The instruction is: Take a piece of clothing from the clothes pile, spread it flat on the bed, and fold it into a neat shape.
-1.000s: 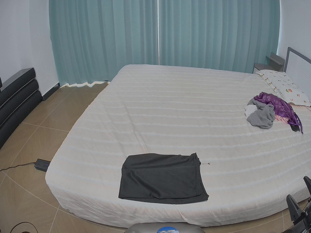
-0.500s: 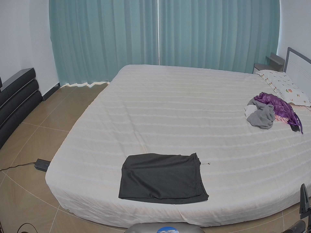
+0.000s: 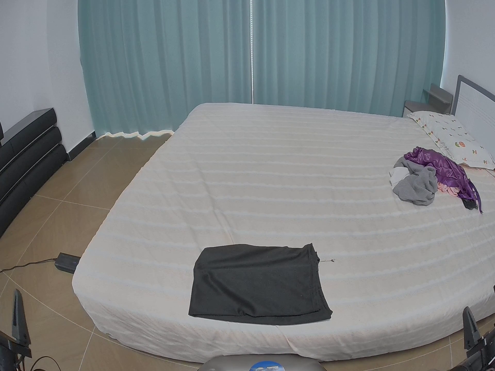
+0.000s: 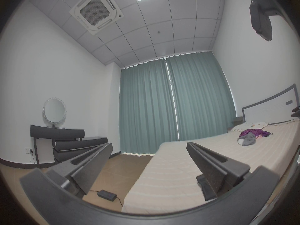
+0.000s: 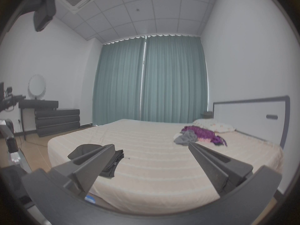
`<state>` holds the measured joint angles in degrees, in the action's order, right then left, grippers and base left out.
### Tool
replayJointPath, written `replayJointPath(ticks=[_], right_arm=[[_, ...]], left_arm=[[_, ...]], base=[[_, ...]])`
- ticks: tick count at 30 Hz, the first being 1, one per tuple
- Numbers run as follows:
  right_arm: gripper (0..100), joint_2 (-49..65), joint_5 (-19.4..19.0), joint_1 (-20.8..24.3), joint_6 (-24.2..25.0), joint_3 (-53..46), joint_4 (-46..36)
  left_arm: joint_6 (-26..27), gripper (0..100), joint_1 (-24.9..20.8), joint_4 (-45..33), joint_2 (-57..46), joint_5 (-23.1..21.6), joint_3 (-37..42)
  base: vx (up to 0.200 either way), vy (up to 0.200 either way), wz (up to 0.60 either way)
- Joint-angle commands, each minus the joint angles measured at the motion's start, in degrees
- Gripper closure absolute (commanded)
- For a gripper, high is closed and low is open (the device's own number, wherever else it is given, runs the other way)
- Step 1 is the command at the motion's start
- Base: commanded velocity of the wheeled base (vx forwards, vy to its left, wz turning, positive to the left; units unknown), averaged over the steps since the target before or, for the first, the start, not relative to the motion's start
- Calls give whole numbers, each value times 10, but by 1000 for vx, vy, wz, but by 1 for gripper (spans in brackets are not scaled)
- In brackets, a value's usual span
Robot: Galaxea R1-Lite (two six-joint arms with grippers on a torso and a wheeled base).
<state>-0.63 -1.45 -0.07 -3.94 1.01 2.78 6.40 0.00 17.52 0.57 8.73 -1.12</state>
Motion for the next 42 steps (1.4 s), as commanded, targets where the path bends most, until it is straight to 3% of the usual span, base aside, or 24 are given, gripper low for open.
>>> replayJointPath(ticks=[1,8,18,22,26,30,32,42], right_arm=[[0,5,12,0,48,-3,-47],[0,5,22,-1,36,-9,-30],[0,5,23,0,36,-10,-27],[0,5,23,0,40,-10,-26],[0,6,22,0,38,-10,-26],[0,6,22,0,37,-10,-26],[0,6,22,0,36,-10,-26],[0,6,22,0,38,-10,-26]], left_arm=[[-6,0,0,-47,-6,-22,11],[-22,0,0,-141,-6,-63,11],[-106,0,0,-138,-6,-154,11],[-116,0,0,-140,-6,-144,9],[-118,0,0,-159,-6,-96,4],[-119,0,0,-160,-6,-98,5],[-97,0,0,-170,-6,-50,11],[-83,0,0,-173,-6,-59,11]], base=[[0,0,0],[0,0,0],[0,0,0],[0,0,0],[0,0,0],[0,0,0],[0,0,0],[0,0,0]])
